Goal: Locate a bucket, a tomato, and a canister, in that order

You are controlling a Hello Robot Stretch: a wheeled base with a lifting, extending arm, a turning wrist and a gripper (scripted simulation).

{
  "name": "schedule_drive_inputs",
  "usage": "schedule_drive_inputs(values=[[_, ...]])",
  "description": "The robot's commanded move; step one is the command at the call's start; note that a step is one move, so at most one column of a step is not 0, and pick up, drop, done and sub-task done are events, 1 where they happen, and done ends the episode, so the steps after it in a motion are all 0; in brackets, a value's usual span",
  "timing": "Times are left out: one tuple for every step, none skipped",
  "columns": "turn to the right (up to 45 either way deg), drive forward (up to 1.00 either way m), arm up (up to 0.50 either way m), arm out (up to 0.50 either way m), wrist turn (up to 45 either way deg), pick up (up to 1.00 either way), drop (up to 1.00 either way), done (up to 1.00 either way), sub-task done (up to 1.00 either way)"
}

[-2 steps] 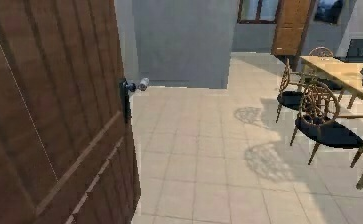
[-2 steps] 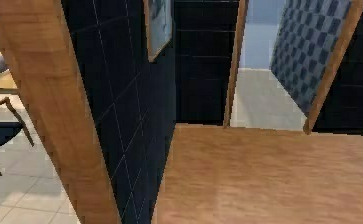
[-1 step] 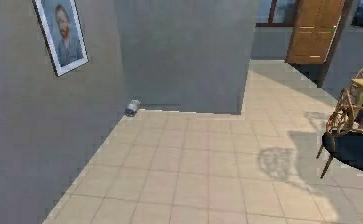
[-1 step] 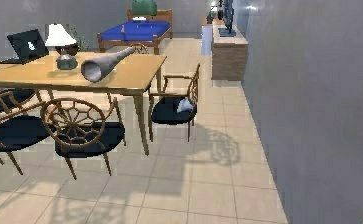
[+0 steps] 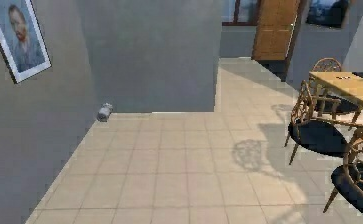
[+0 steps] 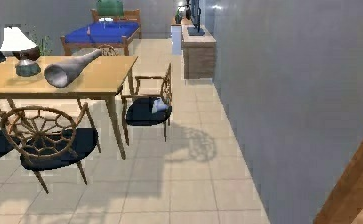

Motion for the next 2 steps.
schedule_drive_inputs(values=[[0.0,0.30,0.00,0.00,0.0,0.00,0.00,0.00,0.00],[-6.0,0.00,0.00,0.00,0.0,0.00,0.00,0.00,0.00]])
